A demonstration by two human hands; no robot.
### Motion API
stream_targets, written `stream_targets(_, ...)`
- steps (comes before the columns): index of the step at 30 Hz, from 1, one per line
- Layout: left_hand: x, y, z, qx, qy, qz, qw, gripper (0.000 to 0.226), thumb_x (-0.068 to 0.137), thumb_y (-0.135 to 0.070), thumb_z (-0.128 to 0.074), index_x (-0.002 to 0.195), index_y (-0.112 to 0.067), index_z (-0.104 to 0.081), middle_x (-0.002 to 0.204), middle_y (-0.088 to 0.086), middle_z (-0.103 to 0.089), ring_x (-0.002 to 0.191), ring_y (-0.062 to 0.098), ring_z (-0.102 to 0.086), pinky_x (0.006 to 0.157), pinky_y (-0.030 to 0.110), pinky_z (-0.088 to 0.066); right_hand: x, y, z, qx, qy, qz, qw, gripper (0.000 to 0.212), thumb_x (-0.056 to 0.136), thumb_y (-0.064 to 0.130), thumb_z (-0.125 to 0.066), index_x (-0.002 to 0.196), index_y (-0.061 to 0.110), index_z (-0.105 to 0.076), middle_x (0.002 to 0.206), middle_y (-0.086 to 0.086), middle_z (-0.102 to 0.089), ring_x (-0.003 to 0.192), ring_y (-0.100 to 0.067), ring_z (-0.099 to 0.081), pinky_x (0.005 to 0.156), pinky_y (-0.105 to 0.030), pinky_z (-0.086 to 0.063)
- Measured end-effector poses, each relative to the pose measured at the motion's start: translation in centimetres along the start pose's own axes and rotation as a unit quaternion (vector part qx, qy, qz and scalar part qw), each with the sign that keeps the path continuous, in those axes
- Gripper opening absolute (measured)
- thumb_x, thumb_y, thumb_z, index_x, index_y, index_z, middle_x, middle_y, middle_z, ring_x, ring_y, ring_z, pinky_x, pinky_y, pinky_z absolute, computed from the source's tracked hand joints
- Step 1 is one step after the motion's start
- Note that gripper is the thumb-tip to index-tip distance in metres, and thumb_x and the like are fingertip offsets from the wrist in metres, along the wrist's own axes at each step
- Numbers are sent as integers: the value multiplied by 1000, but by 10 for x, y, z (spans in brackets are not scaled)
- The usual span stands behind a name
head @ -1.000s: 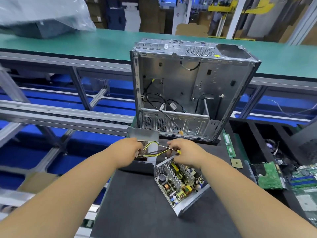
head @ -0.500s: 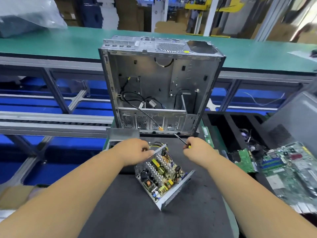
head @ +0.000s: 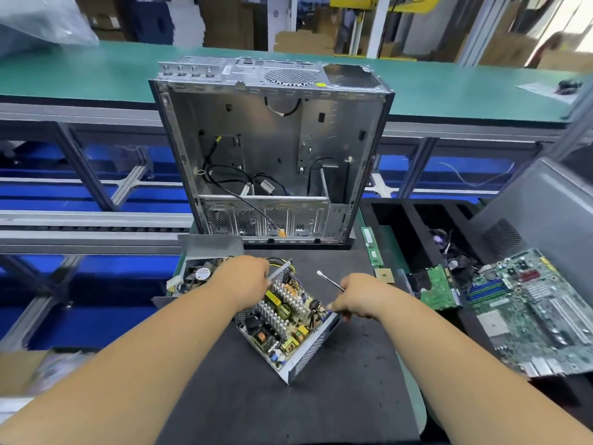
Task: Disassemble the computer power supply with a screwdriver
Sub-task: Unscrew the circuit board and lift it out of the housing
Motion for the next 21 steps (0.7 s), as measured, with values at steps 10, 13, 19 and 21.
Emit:
stream_targets(10, -25, -8, -14, -109, 13, 36, 993, 76, 93, -17, -50, 156, -21, -8, 68, 0, -55, 60, 19, -54, 54, 36, -44, 23, -1, 17, 58, -118, 47, 990, 8, 95, 20, -59, 92, 13, -56, 94, -10, -65, 79, -26, -57, 66, -31, -48)
stream_targets(13, -30, -11, -16, -139, 26, 32, 989, 85, 92, -14, -49, 158, -26, 3, 62, 2, -55, 55, 19, -51, 51, 34, -39, 28, 0, 18, 85, -136, 59, 985, 12, 95, 20, -59, 85, 19, -53, 84, -2, -60, 69, -18, -54, 56, -27, -44)
stream_targets(19, -37, -17, -18, -196, 40, 23, 980, 84, 98, -24, -52, 156, -38, 7, 66, 3, -59, 67, 20, -57, 63, 39, -48, 33, 6, 25, 73, -155, 63, 983, 16, 95, 20, -60, 99, 17, -44, 84, -4, -54, 65, -15, -51, 49, -27, -36)
stream_targets(21, -38, -13, -15, -176, 15, 34, 984, 82, 98, -34, -52, 156, -36, 5, 68, -2, -59, 70, 18, -58, 60, 38, -46, 28, 6, 31, 71, -167, 59, 982, 23, 93, 17, -58, 107, 16, -39, 85, -5, -52, 64, -17, -50, 50, -29, -34)
Point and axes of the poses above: each hand's wrist, its own x-axis towards the middle knuckle, its own z-axis out of the back of the hand, y = z × x, the point moved 7 cm from there along x, towards the middle knuckle
